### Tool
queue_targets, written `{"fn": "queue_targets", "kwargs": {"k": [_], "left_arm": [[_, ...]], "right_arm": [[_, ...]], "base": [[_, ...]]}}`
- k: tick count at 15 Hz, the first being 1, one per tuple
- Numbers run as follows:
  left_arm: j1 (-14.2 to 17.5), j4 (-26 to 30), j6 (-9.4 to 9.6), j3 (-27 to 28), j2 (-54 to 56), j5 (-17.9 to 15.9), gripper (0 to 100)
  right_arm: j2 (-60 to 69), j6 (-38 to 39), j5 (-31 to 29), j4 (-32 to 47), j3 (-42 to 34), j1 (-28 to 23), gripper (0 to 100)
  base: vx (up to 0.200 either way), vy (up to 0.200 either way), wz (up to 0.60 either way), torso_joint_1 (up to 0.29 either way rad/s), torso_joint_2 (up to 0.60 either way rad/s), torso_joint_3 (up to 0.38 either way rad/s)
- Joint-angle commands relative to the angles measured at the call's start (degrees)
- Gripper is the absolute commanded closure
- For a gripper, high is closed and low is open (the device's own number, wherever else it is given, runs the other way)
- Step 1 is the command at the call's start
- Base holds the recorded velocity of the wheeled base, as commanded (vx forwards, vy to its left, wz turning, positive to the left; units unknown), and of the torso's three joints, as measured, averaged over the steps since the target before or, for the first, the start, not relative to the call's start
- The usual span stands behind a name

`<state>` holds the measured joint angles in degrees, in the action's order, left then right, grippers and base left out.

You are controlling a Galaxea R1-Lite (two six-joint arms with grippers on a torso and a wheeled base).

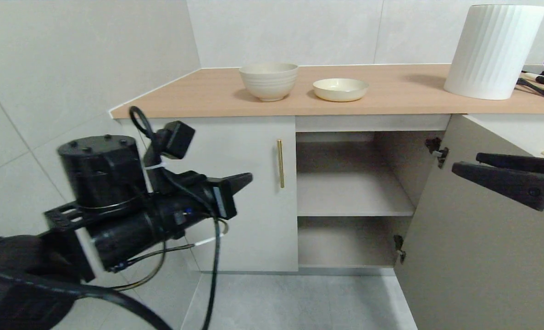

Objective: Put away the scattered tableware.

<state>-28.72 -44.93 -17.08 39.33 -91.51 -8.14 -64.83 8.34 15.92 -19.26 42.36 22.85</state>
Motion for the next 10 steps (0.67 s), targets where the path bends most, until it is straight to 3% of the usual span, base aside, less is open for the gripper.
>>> {"fn": "queue_targets", "kwargs": {"k": [1, 2, 4, 6, 10], "left_arm": [[7.8, 9.87, 0.12, -3.56, 14.96, -0.29, 100], [9.3, 16.11, 0.12, -2.85, 18.74, -0.56, 100], [9.3, 20.24, 1.17, -1.62, 19.97, -0.56, 100], [9.3, 21.03, 1.61, -1.8, 19.97, -0.65, 100], [8.24, 21.12, 1.7, -0.74, 21.29, -1.0, 100]], "right_arm": [[-4.43, -0.78, -0.28, 0.28, 2.73, 0.27, 0], [-4.78, -0.87, -0.63, 1.51, 2.73, 0.27, 0], [-6.27, -0.87, -1.95, 2.21, 2.46, 0.01, 0], [-6.36, -0.78, -7.13, 2.3, 2.9, 0.27, 0], [-5.31, -0.78, -8.8, 2.3, 3.52, 0.36, 0]], "base": [[0.0, 0.0, 0.0, 0.0, 0.0, 0.0], [0.0, 0.0, 0.0, 0.0, 0.0, 0.0], [0.0, 0.0, 0.0, 0.0, 0.0, 0.0], [0.0, 0.0, 0.0, 0.0, 0.0, 0.0], [0.0, 0.0, 0.0, 0.0, 0.0, 0.0]]}}
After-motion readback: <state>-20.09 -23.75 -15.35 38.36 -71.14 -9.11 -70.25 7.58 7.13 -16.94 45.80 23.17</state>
